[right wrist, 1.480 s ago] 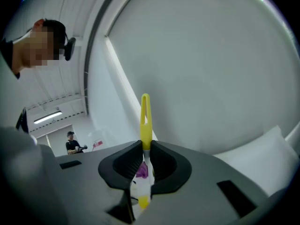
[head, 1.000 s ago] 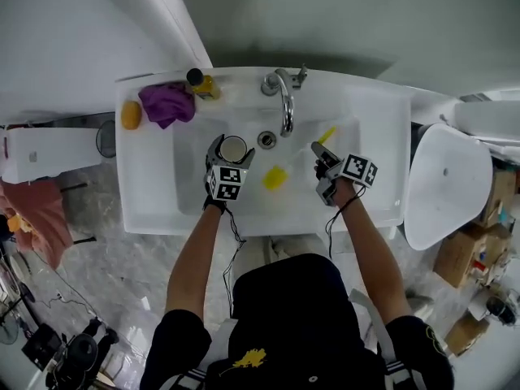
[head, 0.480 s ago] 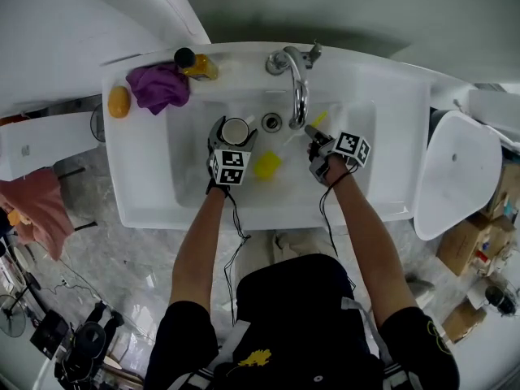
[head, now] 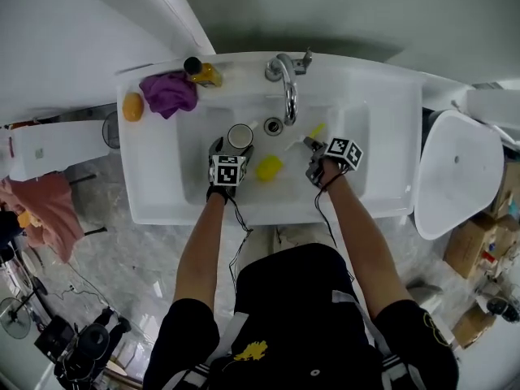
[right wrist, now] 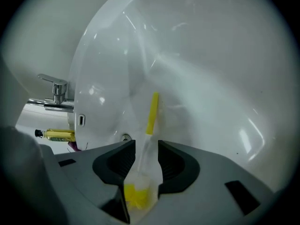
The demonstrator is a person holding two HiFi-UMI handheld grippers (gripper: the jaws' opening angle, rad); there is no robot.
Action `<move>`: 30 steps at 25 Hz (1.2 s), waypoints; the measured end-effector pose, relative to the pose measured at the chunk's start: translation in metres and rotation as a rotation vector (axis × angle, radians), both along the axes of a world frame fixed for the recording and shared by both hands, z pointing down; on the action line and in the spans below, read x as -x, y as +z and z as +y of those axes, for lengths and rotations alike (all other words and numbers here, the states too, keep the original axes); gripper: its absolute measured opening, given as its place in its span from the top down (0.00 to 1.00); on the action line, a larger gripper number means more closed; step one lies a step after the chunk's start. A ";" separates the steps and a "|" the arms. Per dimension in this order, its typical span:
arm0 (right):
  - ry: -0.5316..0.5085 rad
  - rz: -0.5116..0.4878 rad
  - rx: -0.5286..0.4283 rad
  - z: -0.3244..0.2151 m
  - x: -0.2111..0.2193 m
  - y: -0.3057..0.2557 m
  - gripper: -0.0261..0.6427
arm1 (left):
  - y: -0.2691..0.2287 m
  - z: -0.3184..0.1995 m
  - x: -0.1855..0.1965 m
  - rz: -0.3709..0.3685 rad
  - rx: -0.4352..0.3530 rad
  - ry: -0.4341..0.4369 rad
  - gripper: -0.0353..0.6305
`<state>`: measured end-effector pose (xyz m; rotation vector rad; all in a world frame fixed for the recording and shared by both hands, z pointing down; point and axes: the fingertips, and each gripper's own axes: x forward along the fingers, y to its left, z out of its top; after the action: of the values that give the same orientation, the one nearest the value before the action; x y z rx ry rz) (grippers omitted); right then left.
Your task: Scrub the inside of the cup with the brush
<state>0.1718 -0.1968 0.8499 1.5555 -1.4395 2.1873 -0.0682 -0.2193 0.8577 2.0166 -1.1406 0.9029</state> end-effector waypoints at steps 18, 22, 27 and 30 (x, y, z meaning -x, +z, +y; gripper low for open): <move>-0.475 0.606 -0.867 0.008 0.018 -0.347 0.90 | -0.358 0.012 -0.012 0.082 -0.603 -0.084 0.92; -0.479 0.848 -1.078 -0.001 0.020 -0.425 0.90 | -0.408 0.005 -0.018 0.144 -0.677 -0.096 0.92; -0.467 0.933 -1.172 -0.006 0.029 -0.457 0.92 | -0.435 -0.006 -0.027 0.182 -0.711 -0.115 0.92; -0.499 0.945 -1.183 -0.005 0.038 -0.462 0.92 | -0.439 -0.007 -0.033 0.164 -0.724 -0.111 0.92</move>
<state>0.1341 -0.2020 0.3882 1.6927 -2.3463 0.0690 -0.0355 -0.2267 0.4187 2.4879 -1.6184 0.2611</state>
